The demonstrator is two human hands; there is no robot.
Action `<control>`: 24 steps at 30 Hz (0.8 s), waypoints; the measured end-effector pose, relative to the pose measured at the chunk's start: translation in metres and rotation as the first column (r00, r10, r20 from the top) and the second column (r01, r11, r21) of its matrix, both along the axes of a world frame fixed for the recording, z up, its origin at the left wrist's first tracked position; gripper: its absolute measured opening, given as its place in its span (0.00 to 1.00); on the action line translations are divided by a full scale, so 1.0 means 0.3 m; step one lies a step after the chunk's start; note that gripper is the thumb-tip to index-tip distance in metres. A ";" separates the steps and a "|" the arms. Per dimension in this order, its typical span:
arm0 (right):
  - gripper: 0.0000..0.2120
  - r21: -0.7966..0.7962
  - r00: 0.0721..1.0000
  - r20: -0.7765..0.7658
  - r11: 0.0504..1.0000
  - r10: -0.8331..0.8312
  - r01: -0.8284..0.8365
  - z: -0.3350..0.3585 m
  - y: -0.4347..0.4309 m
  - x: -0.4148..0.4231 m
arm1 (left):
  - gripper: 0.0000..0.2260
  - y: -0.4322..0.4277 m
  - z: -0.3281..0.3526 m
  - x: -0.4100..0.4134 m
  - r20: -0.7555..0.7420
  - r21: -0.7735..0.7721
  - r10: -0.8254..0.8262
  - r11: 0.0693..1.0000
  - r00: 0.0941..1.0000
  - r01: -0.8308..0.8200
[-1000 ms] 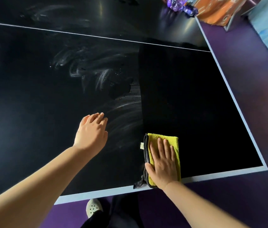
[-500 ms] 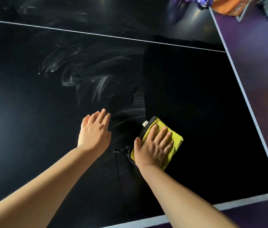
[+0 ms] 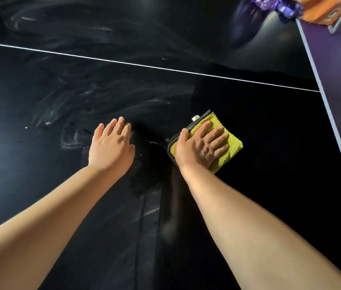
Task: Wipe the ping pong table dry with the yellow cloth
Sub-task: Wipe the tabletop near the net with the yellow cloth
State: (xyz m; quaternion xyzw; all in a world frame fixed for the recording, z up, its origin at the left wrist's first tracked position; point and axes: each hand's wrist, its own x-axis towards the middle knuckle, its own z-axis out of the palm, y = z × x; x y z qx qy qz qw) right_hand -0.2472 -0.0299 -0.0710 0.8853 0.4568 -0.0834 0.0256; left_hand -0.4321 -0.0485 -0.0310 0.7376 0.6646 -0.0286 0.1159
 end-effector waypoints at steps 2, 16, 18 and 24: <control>0.38 0.005 1.000 0.015 1.000 -0.012 0.012 -0.005 0.099 0.009 | 0.25 0.044 -0.017 -0.015 0.005 -0.003 0.020 1.000 1.000 -0.020; 0.36 0.031 0.970 0.043 0.970 0.239 -0.241 -0.011 0.611 0.078 | 0.20 0.097 -0.068 -0.031 0.043 0.066 -0.001 0.998 0.999 -0.002; 0.33 0.000 0.921 0.050 0.922 0.387 -0.388 -0.013 0.656 0.095 | 0.21 0.098 -0.057 -0.030 0.018 0.045 -0.010 0.999 1.000 0.009; 0.30 -0.087 0.663 0.045 0.664 0.747 -0.742 -0.001 0.628 0.124 | 0.24 0.095 -0.043 -0.023 -0.052 -0.018 -0.008 1.000 0.999 0.007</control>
